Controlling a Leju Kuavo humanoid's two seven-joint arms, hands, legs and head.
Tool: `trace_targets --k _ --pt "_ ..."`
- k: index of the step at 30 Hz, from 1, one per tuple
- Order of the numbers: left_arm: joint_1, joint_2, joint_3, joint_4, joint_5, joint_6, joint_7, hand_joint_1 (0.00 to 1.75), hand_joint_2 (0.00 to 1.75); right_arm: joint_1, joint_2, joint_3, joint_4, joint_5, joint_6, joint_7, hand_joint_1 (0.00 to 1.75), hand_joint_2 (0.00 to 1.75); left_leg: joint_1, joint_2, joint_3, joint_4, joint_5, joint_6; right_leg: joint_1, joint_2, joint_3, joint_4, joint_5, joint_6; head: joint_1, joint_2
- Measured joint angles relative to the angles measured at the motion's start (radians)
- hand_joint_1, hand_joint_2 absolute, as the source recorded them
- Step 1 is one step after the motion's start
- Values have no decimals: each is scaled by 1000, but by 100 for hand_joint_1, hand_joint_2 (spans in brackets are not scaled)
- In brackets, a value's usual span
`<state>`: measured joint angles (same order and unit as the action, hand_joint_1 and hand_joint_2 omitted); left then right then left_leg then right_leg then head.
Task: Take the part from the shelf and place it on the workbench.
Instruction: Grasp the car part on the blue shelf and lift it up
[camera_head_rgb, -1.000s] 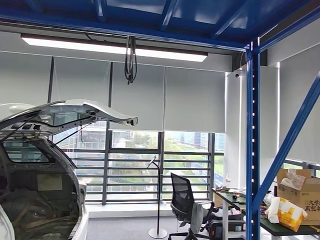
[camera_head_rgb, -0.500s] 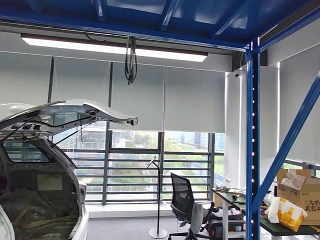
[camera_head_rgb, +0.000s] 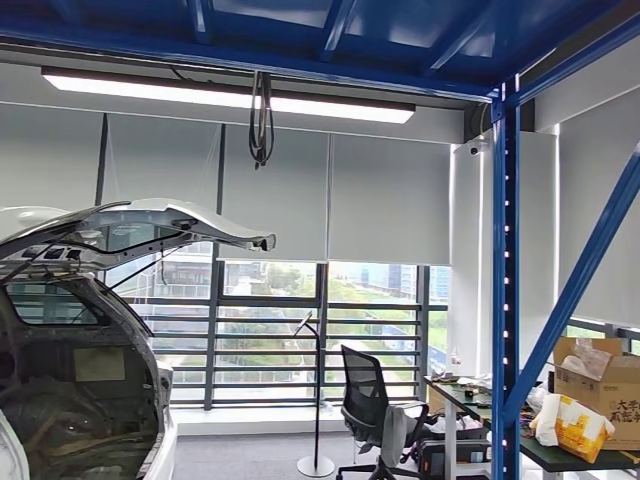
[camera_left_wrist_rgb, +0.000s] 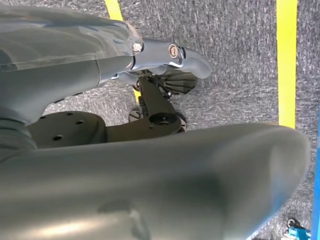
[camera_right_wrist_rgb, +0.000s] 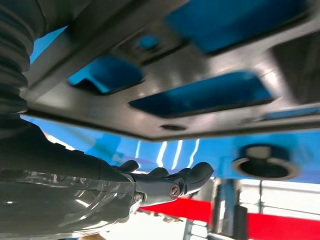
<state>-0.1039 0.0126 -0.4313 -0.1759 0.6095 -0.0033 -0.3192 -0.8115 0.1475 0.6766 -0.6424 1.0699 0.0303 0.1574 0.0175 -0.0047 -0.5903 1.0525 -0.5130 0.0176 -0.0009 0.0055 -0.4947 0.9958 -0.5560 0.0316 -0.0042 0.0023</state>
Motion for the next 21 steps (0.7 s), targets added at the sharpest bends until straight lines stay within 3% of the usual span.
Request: trace_targets --k 15,19,21 --pt "5 -22 4 0 10 -1 0 0 0 -43 96 24 126 -18 20 -35 3 175 0 0 0 0 0 0 0 0 0 0 0 0 0 0" --pt "6 -25 5 0 10 0 -1 0 0 -49 102 26 147 -23 12 -41 175 175 0 0 0 0 0 0 0 0 0 0 0 0 0 0" --pt "6 -26 6 0 10 1 -2 0 0 -49 102 27 158 -23 3 -43 175 175 0 0 0 0 0 0 0 0 0 0 0 0 0 0"
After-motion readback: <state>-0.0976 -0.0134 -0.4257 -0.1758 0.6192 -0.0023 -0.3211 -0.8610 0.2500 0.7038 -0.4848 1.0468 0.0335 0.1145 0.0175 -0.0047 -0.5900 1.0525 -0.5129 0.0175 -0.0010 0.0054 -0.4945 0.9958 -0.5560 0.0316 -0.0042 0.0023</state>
